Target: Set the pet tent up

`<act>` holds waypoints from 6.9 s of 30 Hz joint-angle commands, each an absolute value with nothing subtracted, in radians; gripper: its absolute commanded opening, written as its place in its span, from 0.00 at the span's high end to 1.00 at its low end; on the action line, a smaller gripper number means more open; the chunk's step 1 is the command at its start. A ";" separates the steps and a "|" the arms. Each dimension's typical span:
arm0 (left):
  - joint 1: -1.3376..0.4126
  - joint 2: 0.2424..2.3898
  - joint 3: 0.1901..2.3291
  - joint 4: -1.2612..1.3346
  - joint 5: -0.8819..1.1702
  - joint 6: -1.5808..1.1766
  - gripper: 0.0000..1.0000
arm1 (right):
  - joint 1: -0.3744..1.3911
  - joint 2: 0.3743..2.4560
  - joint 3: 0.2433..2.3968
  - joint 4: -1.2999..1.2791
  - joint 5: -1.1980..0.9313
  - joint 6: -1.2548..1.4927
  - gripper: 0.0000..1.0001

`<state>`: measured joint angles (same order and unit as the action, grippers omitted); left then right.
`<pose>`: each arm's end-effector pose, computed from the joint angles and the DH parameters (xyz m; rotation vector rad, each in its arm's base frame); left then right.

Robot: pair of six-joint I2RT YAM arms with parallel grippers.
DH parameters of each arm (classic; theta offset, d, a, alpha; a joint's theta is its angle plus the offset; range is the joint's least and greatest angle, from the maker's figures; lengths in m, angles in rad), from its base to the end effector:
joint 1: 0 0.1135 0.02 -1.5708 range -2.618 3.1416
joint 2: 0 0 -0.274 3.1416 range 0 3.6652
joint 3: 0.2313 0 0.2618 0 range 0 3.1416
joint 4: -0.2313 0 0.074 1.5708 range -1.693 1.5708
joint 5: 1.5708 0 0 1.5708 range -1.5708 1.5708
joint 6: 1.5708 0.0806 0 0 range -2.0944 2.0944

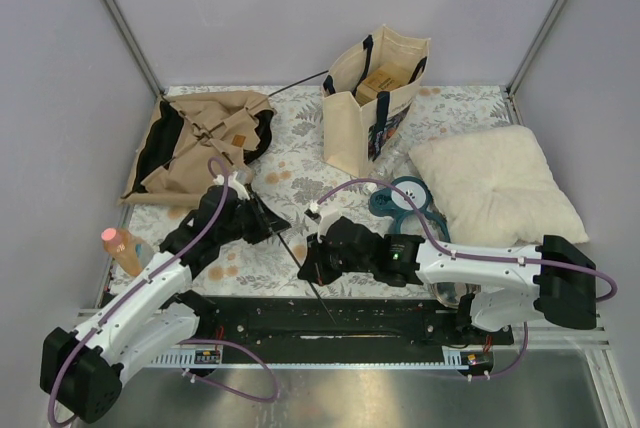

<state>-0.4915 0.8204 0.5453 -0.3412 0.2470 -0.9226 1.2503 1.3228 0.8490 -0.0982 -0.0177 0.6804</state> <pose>0.1837 -0.1207 0.2145 -0.3581 2.3466 -1.0193 0.1048 0.3202 0.2326 -0.6773 2.2715 1.0752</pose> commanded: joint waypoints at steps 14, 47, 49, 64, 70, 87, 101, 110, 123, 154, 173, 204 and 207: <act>-0.508 0.856 0.626 -0.318 0.196 -1.019 1.00 | 1.256 1.275 0.879 -0.100 -0.032 0.635 0.79; -0.508 0.885 0.692 -0.350 0.170 -1.002 1.00 | 1.259 1.285 0.744 0.024 -0.138 0.690 0.48; -0.508 0.885 0.690 -0.351 0.169 -0.999 1.00 | 1.258 1.284 0.741 0.028 -0.141 0.692 0.57; -0.508 0.873 0.787 -0.486 0.060 -0.842 0.25 | 1.258 1.232 0.885 -0.155 -0.134 0.686 1.00; -0.508 0.851 0.919 -0.606 -0.066 -0.752 0.01 | 1.258 1.206 0.943 -0.190 -0.083 0.710 1.00; -0.506 0.749 0.773 -0.604 -0.507 -0.949 0.18 | 1.218 1.275 1.173 -0.123 0.225 0.541 1.00; -0.508 0.686 0.736 -0.445 -0.499 -0.844 0.01 | 1.215 1.266 1.143 -0.114 0.242 0.543 1.00; -0.508 0.669 0.801 -0.597 -0.611 -0.926 0.01 | 1.215 1.244 1.017 -0.077 0.242 0.594 1.00; -0.508 0.672 0.580 -0.406 -0.529 -0.948 0.25 | 1.215 1.207 1.100 -0.009 0.339 0.698 1.00; -0.224 0.920 0.354 0.403 -0.289 -0.982 0.01 | 1.170 1.262 1.295 -0.046 0.262 0.839 1.00; -0.094 1.267 0.298 0.928 -0.077 -1.042 0.32 | 1.167 1.275 1.316 -0.018 0.218 0.862 1.00; -0.258 1.318 0.379 0.854 -0.233 -0.695 0.49 | 1.167 1.304 1.335 -0.035 0.184 0.884 1.00; -0.258 1.322 0.387 0.861 -0.256 -0.706 0.53 | 1.167 1.305 1.330 -0.029 0.184 0.884 1.00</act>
